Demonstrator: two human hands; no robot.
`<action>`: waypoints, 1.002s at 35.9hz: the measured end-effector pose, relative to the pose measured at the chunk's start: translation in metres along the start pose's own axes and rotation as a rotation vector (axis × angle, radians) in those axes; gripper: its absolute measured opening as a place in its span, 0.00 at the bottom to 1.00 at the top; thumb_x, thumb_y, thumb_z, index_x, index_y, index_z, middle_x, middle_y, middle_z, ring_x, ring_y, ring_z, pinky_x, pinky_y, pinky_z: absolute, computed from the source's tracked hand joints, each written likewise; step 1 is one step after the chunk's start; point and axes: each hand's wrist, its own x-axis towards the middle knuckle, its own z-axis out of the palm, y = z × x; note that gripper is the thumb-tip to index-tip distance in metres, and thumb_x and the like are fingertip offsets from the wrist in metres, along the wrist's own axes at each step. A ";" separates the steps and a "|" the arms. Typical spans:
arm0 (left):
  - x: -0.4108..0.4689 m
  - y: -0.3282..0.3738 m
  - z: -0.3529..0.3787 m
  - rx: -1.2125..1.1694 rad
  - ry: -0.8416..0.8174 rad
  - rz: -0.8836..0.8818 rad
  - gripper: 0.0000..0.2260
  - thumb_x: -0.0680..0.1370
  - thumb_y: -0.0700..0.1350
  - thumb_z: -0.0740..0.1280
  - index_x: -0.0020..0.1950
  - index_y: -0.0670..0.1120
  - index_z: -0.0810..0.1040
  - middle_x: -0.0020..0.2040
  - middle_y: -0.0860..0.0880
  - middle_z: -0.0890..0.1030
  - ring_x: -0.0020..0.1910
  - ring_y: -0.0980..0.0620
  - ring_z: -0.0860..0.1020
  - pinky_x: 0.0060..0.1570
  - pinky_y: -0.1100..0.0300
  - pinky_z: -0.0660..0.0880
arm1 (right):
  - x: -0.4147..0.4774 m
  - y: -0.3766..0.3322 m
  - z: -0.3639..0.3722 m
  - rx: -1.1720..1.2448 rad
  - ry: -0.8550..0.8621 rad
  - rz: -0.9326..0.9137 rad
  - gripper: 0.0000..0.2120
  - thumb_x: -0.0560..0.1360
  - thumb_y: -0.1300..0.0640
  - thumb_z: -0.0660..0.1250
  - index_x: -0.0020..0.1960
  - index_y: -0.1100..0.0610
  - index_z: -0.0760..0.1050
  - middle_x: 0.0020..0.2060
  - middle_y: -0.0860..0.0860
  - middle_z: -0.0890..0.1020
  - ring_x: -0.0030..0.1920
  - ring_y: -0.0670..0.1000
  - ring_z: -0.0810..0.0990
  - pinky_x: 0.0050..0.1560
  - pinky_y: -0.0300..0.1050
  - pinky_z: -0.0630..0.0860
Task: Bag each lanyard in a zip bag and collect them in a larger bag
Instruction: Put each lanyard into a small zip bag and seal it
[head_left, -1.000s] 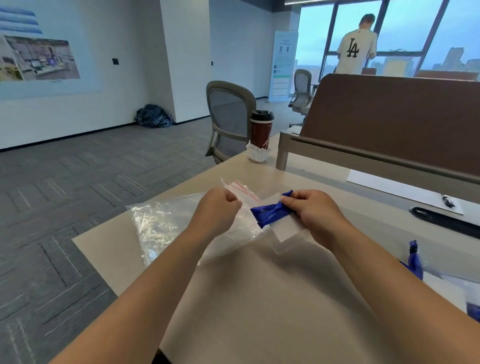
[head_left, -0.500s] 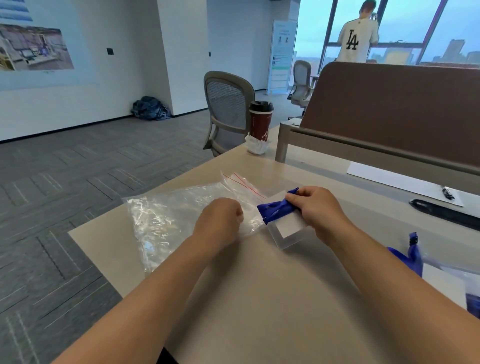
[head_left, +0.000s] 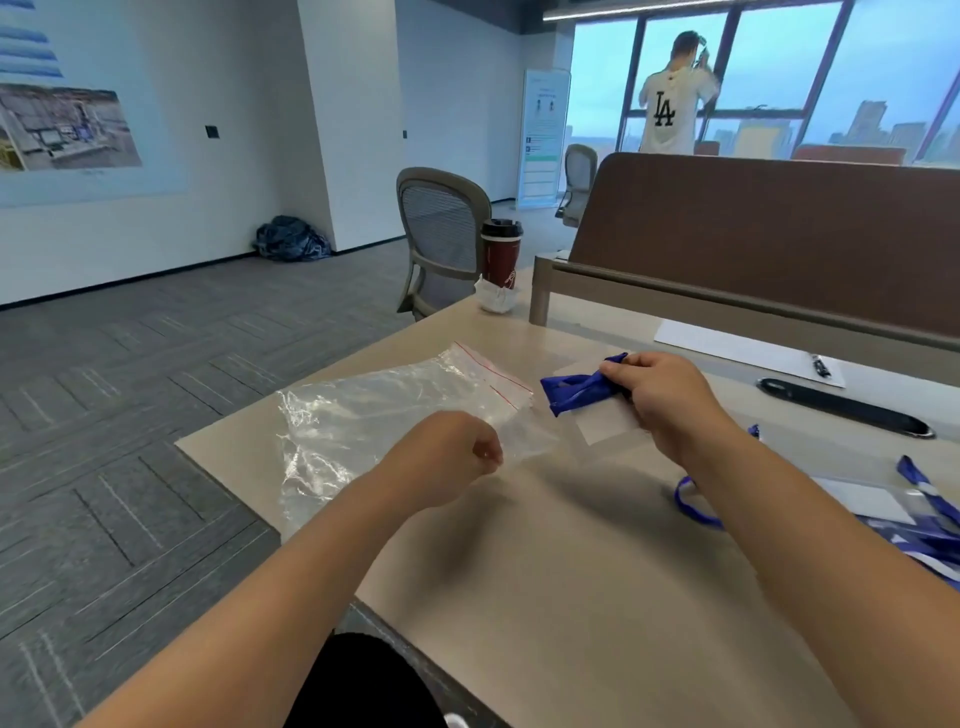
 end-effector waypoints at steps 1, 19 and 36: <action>-0.005 0.001 0.002 0.002 -0.022 0.017 0.06 0.78 0.44 0.69 0.52 0.51 0.85 0.50 0.53 0.84 0.49 0.55 0.80 0.54 0.59 0.78 | -0.005 0.001 -0.002 -0.007 0.005 0.003 0.04 0.76 0.55 0.71 0.46 0.55 0.81 0.45 0.58 0.84 0.48 0.59 0.83 0.54 0.57 0.81; -0.007 0.045 0.021 -0.158 0.076 -0.176 0.17 0.79 0.53 0.68 0.41 0.39 0.82 0.39 0.41 0.84 0.39 0.43 0.83 0.46 0.51 0.79 | -0.036 0.032 -0.029 -0.173 0.087 -0.020 0.06 0.77 0.53 0.69 0.47 0.56 0.80 0.43 0.55 0.83 0.44 0.57 0.82 0.43 0.49 0.77; 0.038 0.053 0.038 -0.236 -0.016 -0.353 0.12 0.77 0.41 0.69 0.34 0.39 0.82 0.25 0.47 0.81 0.22 0.52 0.77 0.39 0.57 0.81 | -0.007 0.037 -0.009 -0.182 0.095 -0.031 0.08 0.79 0.52 0.66 0.50 0.57 0.79 0.39 0.50 0.80 0.40 0.49 0.76 0.42 0.45 0.71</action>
